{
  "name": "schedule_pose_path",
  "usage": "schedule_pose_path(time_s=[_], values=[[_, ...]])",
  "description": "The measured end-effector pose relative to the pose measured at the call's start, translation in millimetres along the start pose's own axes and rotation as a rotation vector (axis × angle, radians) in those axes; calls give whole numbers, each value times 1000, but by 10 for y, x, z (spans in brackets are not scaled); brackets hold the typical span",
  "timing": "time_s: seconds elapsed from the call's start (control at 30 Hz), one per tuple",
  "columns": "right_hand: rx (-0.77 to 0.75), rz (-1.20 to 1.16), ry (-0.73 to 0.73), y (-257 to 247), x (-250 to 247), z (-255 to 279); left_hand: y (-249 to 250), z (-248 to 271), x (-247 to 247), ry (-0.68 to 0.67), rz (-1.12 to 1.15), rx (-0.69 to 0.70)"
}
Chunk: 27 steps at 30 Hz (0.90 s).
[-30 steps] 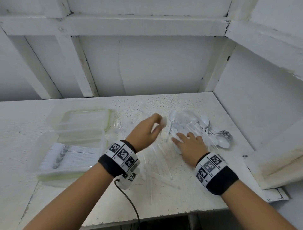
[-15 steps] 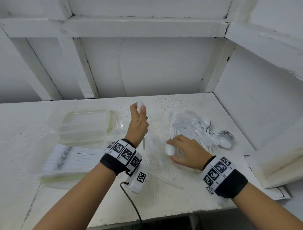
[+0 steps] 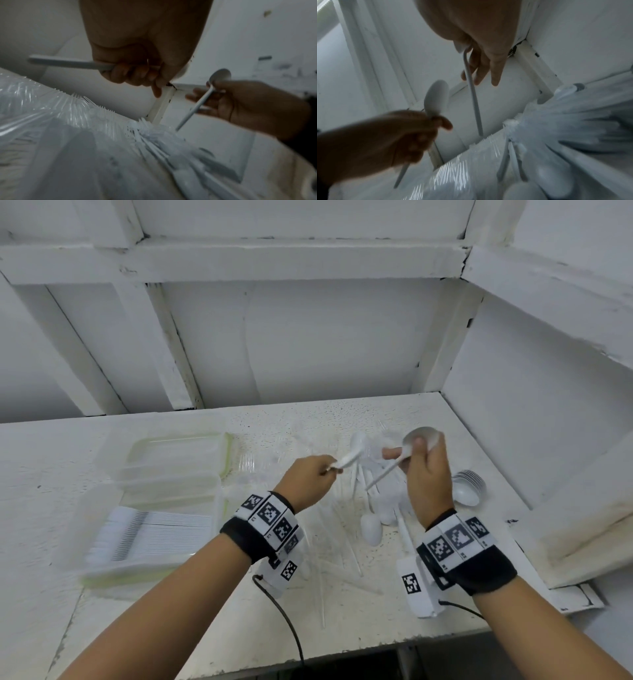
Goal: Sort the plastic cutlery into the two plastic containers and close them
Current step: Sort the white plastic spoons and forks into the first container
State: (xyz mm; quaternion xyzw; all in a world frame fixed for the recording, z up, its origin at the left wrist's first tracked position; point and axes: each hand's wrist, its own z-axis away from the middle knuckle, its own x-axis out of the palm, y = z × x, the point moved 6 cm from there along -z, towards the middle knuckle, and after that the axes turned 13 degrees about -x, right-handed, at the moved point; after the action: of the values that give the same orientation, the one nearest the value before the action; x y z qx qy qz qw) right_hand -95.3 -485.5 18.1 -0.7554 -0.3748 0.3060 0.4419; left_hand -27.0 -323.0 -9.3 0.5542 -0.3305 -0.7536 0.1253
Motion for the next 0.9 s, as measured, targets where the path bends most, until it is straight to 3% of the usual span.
schedule_pose_path(time_s=[0.1,0.3,0.47,0.57,0.77,0.83,0.9], values=[[-74,74,41,-133,-137,-80,99,-13,251,-170,-257,91],[-23,395,-376,92,-79,-20,291,-28,689,-374,-628,260],[24,287,-404,159,-84,131,312,-66,790,-341,-721,293],[14,338,-459,153,-107,160,304,-61,809,-364,-747,343],[53,407,-405,221,-187,55,302,-42,812,-356,-816,402],[59,423,-378,229,-204,13,335,-28,777,-300,-747,475],[76,389,-342,249,-226,-31,395,-16,652,-224,-521,524]])
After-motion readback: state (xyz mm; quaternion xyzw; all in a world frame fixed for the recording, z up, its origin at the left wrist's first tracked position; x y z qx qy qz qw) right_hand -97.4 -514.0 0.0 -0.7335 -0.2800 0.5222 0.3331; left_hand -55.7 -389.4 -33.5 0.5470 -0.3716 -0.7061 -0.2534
